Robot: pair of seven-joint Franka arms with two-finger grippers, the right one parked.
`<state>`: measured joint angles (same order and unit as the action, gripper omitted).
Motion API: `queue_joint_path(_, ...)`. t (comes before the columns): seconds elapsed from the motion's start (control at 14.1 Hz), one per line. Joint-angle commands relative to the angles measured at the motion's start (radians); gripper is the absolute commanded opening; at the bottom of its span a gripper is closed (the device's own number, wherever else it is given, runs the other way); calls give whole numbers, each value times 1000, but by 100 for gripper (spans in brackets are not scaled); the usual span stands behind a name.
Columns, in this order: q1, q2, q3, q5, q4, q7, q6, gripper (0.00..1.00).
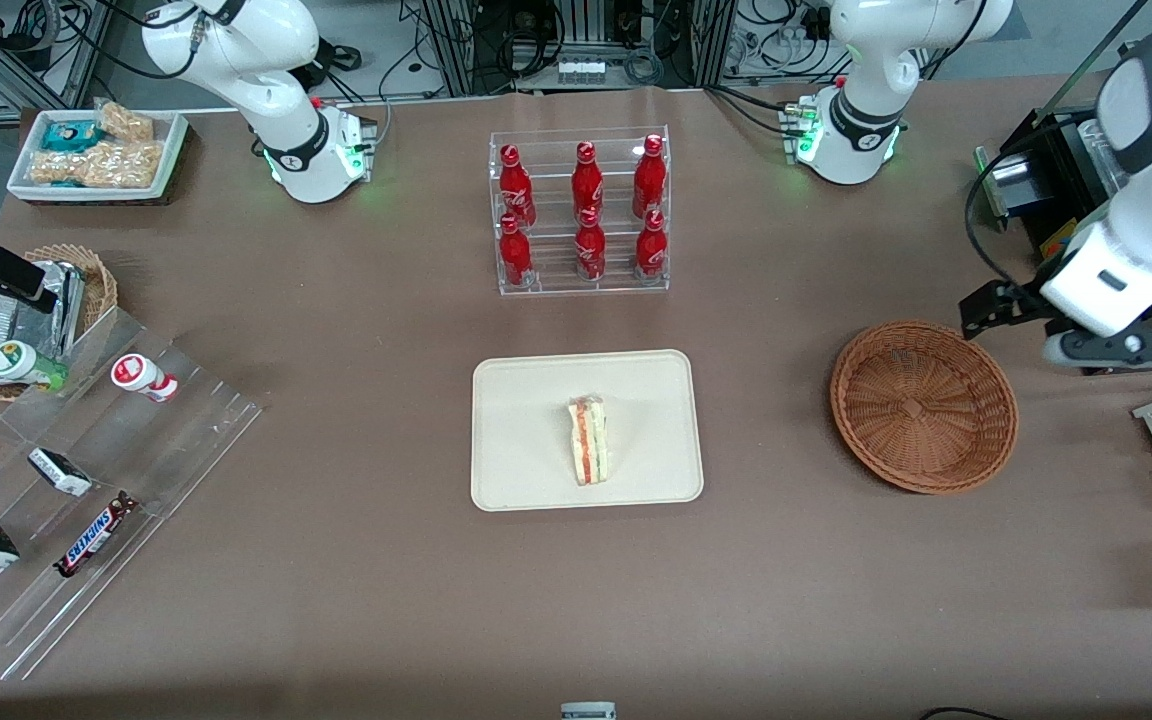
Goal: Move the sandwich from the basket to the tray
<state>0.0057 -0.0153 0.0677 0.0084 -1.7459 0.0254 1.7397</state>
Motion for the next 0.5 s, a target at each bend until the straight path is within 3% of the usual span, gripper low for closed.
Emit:
queue_joint_path(0.0, -36, 6, -16, 2, 81, -15, -40, 100)
queue_joint_path(0.43, -50, 23, -9, -10, 112, -1, -95, 100)
